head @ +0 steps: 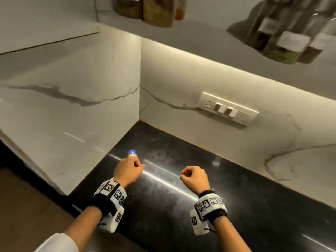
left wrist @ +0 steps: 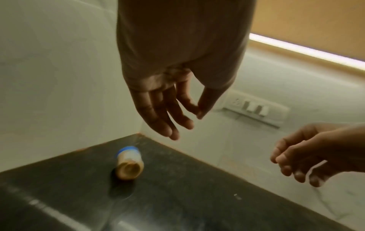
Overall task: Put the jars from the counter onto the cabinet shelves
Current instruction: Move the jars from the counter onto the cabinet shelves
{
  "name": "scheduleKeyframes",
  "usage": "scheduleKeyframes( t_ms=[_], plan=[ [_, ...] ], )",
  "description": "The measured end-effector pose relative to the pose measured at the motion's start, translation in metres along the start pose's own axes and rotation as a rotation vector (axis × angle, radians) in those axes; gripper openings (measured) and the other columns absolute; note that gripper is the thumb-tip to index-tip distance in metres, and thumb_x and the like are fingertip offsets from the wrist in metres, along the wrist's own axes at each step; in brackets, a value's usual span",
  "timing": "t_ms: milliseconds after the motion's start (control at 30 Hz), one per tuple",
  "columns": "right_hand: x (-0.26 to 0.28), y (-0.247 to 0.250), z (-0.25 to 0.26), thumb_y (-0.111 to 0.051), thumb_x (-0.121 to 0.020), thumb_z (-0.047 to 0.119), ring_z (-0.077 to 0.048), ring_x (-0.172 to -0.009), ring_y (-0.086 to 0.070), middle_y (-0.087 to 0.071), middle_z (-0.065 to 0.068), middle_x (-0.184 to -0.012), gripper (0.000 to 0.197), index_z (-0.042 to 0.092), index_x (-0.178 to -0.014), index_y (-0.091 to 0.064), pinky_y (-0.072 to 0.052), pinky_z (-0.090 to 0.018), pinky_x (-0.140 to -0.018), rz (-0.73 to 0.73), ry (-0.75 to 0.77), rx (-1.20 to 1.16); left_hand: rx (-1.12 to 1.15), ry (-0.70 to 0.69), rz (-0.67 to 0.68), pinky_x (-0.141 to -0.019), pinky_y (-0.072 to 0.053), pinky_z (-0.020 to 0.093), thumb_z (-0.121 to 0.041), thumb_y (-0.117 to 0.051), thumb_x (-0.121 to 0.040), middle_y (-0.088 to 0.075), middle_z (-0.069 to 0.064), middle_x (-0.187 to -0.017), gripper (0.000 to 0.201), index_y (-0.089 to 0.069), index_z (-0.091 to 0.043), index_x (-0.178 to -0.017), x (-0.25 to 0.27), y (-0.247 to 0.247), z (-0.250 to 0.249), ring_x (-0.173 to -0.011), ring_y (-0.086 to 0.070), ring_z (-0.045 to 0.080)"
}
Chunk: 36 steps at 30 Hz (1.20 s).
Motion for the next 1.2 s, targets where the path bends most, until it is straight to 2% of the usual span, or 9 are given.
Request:
scheduleKeyframes(
  t_ms=[100, 200, 333, 433, 567, 667, 900, 1000, 1200],
  plan=[
    [-0.026, -0.046, 0.019, -0.069, -0.082, 0.026, -0.019, -0.082, -0.074, -0.08, 0.002, -0.081, 0.013, 0.021, -0.082, -0.08, -0.06, -0.033, -0.078, 0.079, -0.007, 0.014, -0.019, 0.114, -0.033, -0.084, -0.056, 0.038, -0.03, -0.074, -0.085, -0.075, 0.007, -0.099, 0.009, -0.068, -0.026, -0.091, -0.023, -0.005, 0.044, -0.097, -0.071, 0.033],
    [-0.048, -0.081, 0.045, -0.068, -0.086, 0.02, -0.017, -0.08, -0.068, -0.08, -0.002, -0.089, 0.014, 0.018, -0.091, -0.082, -0.049, -0.024, -0.072, 0.169, 0.037, 0.007, 0.018, 0.206, -0.051, -0.09, -0.055, 0.04, -0.041, -0.076, -0.083, -0.073, 0.007, -0.11, 0.034, -0.066, -0.022, -0.11, -0.056, -0.016, 0.066, -0.105, -0.069, 0.032],
    [-0.061, -0.115, 0.055, -0.069, -0.083, 0.024, -0.014, -0.083, -0.073, -0.08, 0.001, -0.085, 0.014, 0.021, -0.089, -0.082, -0.057, -0.027, -0.077, 0.196, 0.049, -0.009, 0.135, 0.311, -0.064, -0.097, -0.052, 0.044, -0.052, -0.078, -0.079, -0.064, 0.016, -0.127, 0.067, -0.056, -0.01, -0.126, -0.099, -0.038, 0.068, -0.114, -0.064, 0.038],
    [-0.053, -0.123, 0.04, -0.071, -0.082, 0.024, -0.004, -0.072, -0.067, -0.075, 0.008, -0.073, 0.013, 0.018, -0.084, -0.082, -0.046, -0.008, -0.065, 0.135, 0.057, -0.051, 0.212, 0.389, -0.05, -0.105, -0.048, 0.048, -0.053, -0.081, -0.077, -0.053, 0.022, -0.143, 0.094, -0.041, -0.005, -0.147, -0.128, -0.056, 0.07, -0.128, -0.056, 0.043],
    [-0.034, -0.106, 0.01, -0.073, -0.081, 0.022, 0.007, -0.064, -0.065, -0.068, 0.015, -0.061, 0.008, 0.026, -0.075, -0.076, -0.046, -0.007, -0.065, 0.081, 0.058, -0.123, 0.463, 0.397, -0.059, -0.068, -0.052, 0.029, -0.021, -0.078, -0.087, -0.068, 0.013, -0.106, 0.047, -0.056, -0.007, -0.126, -0.137, -0.071, 0.066, -0.079, -0.066, 0.022],
    [-0.024, -0.075, -0.006, -0.073, -0.083, 0.019, -0.009, -0.069, -0.074, -0.076, 0.005, -0.072, 0.009, 0.027, -0.086, -0.077, -0.062, -0.031, -0.074, 0.011, 0.028, -0.294, 0.807, 0.406, -0.013, -0.055, -0.055, 0.03, -0.009, -0.08, -0.084, -0.068, 0.023, -0.121, 0.041, -0.06, -0.013, -0.119, -0.123, -0.083, 0.053, -0.079, -0.066, 0.024],
    [0.021, 0.032, 0.01, -0.081, -0.087, 0.043, -0.011, -0.093, -0.072, -0.07, 0.009, -0.116, 0.073, 0.045, -0.151, -0.044, -0.06, -0.023, -0.083, -0.115, 0.152, -0.444, 1.098, -0.052, 0.387, -0.076, -0.06, 0.04, -0.015, -0.079, -0.085, -0.073, 0.015, -0.112, 0.043, -0.063, -0.021, -0.125, -0.009, -0.081, -0.092, -0.091, -0.075, 0.03],
    [0.054, 0.089, 0.019, -0.082, -0.088, 0.038, -0.021, -0.091, -0.074, -0.072, 0.007, -0.115, 0.077, 0.045, -0.154, -0.043, -0.064, -0.033, -0.084, -0.197, 0.266, -0.469, 1.072, -0.257, 0.436, -0.091, -0.058, 0.055, -0.019, -0.084, -0.083, -0.075, 0.012, -0.112, 0.049, -0.062, -0.025, -0.127, 0.029, -0.069, -0.151, -0.104, -0.071, 0.042],
    [0.117, 0.183, 0.003, -0.078, -0.092, 0.01, -0.043, -0.086, -0.074, -0.075, -0.013, -0.115, 0.061, 0.024, -0.146, -0.055, -0.063, -0.055, -0.086, -0.314, 0.296, -0.624, 1.047, -0.544, 0.544, -0.092, -0.058, 0.053, -0.016, -0.062, -0.091, -0.071, 0.014, -0.122, 0.042, -0.062, -0.017, -0.134, 0.073, -0.039, -0.244, -0.115, -0.069, 0.036]
  ],
)
Point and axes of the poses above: each hand's wrist, its own x-axis away from the middle knuckle, its own y-axis out of the back of the hand, z = x × y, the point moved 5 cm from there along -x, towards the middle knuckle
